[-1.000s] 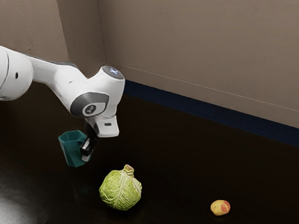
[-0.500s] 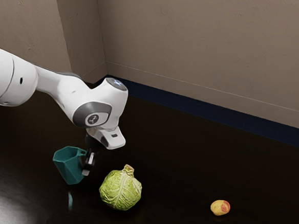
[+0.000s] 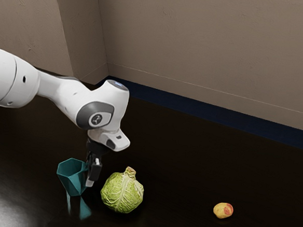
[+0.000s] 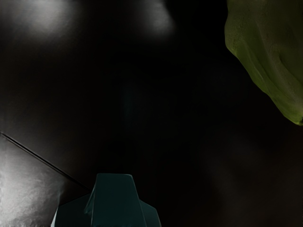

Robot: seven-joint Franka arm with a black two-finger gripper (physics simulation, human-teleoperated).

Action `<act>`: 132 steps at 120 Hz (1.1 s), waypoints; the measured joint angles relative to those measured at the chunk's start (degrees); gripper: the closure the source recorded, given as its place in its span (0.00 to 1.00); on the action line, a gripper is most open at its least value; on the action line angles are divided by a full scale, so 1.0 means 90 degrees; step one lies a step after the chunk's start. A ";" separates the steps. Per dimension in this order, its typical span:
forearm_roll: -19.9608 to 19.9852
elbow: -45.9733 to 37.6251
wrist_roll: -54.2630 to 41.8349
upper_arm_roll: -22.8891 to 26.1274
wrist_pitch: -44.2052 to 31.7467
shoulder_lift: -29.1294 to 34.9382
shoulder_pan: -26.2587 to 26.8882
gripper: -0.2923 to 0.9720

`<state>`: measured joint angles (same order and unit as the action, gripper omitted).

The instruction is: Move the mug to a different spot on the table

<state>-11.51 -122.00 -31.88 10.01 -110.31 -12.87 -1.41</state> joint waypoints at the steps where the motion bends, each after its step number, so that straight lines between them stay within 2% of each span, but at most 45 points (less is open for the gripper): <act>1: 0.0003 0.0004 0.0010 0.0002 0.0002 0.0001 -0.0001 0.30; 48: -0.0025 0.0661 0.0312 0.0091 0.0180 0.0049 0.0002 0.24; 72: -0.0102 0.1849 0.0336 0.0093 0.0752 0.0120 -0.0009 0.24; 82: 0.0038 0.2262 0.0348 0.0053 0.1112 0.0254 -0.0041 0.23; 99: 0.0696 0.2687 0.0452 -0.0209 0.1565 0.0649 -0.0154 0.23; 118: 0.1043 0.2907 0.0917 -0.0160 0.1809 0.1609 -0.0090 0.23; 132: 0.1183 0.3372 0.1265 -0.0210 0.2068 0.1793 -0.0140 0.23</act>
<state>-0.86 -91.65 -20.49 8.12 -91.69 3.27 -2.67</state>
